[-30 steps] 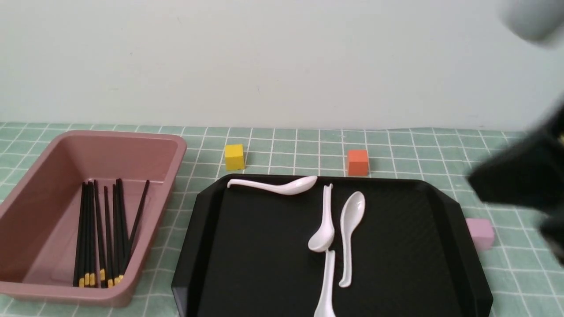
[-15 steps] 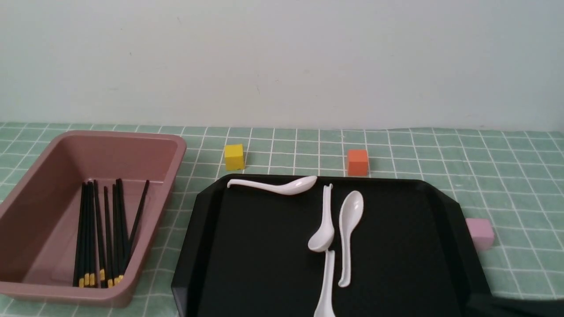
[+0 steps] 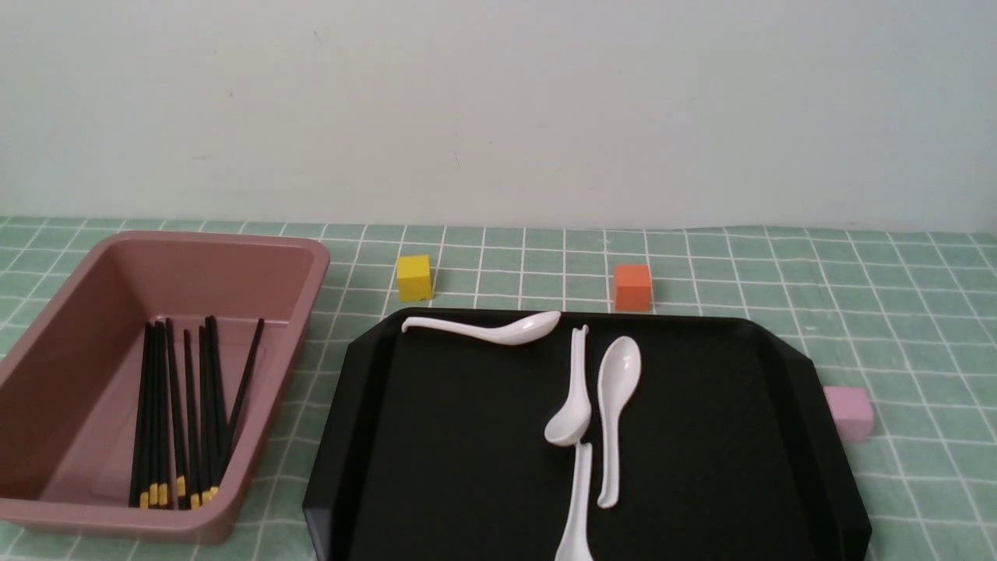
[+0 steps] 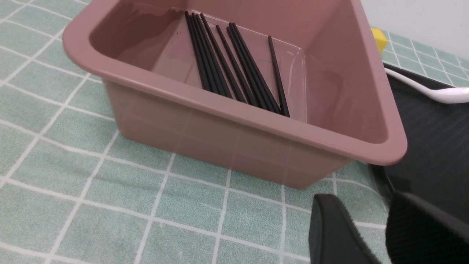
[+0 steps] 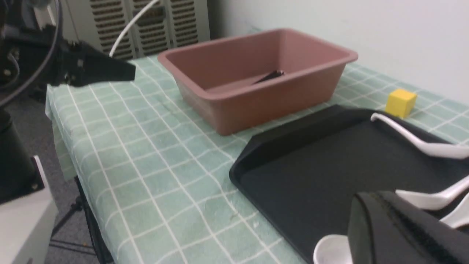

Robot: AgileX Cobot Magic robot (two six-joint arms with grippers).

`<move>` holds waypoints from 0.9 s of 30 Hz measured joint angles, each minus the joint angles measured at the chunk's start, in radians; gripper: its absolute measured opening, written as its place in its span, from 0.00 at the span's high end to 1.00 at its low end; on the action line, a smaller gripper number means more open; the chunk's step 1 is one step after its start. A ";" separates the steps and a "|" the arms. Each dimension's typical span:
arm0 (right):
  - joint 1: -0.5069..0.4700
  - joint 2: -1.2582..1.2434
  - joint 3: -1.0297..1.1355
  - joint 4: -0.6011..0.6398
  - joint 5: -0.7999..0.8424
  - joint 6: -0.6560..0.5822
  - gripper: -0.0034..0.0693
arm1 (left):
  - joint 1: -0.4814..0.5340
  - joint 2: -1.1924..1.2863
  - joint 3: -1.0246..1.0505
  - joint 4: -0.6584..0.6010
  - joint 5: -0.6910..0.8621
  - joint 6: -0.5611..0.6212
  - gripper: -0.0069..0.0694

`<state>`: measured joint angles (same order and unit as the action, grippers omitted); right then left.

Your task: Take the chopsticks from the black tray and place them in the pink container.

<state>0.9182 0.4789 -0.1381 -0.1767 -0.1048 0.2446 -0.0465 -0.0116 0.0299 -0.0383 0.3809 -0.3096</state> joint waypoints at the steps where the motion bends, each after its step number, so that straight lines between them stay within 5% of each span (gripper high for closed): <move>1: 0.000 0.000 0.003 0.000 0.003 0.000 0.93 | 0.000 0.000 0.000 0.000 0.000 0.000 0.60; 19: -0.036 -0.093 0.012 0.000 0.127 -0.005 0.91 | 0.000 0.000 0.000 0.000 0.000 0.000 0.60; 26: -0.324 -0.262 0.082 0.024 0.303 -0.008 0.90 | 0.000 0.000 0.000 0.000 0.000 0.000 0.60; 27: -0.422 -0.319 0.111 0.042 0.324 -0.008 0.90 | 0.000 0.000 0.000 0.000 0.000 0.000 0.60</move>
<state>0.4958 0.1599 -0.0274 -0.1347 0.2193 0.2365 -0.0465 -0.0116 0.0299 -0.0383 0.3809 -0.3096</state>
